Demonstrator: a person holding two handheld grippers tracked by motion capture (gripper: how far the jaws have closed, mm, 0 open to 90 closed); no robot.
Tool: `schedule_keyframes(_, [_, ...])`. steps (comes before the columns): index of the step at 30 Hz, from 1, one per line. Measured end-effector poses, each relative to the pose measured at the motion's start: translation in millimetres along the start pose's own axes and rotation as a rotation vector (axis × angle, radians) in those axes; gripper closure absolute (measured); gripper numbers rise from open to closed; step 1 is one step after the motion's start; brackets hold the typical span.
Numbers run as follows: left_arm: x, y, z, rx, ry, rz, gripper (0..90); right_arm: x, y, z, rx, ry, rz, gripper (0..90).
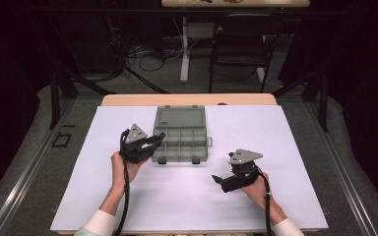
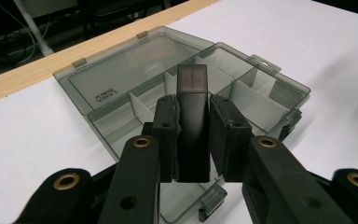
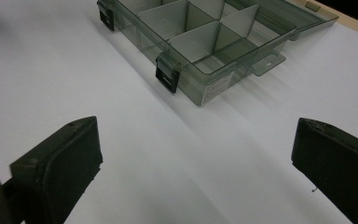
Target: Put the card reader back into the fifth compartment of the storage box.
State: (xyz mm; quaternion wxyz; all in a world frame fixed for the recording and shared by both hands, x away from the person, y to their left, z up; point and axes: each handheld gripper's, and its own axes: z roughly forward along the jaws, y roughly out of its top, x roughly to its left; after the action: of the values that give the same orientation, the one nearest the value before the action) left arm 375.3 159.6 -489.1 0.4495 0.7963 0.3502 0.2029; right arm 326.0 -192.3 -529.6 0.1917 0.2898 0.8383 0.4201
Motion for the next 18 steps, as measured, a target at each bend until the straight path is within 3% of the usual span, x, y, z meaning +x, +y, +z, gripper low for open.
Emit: schedule_keyframes(18, [12.6,-3.5,12.4,-0.009,0.030,-0.055,73.2,-0.6,-0.4,2.0,0.002,0.008,0.008,0.9])
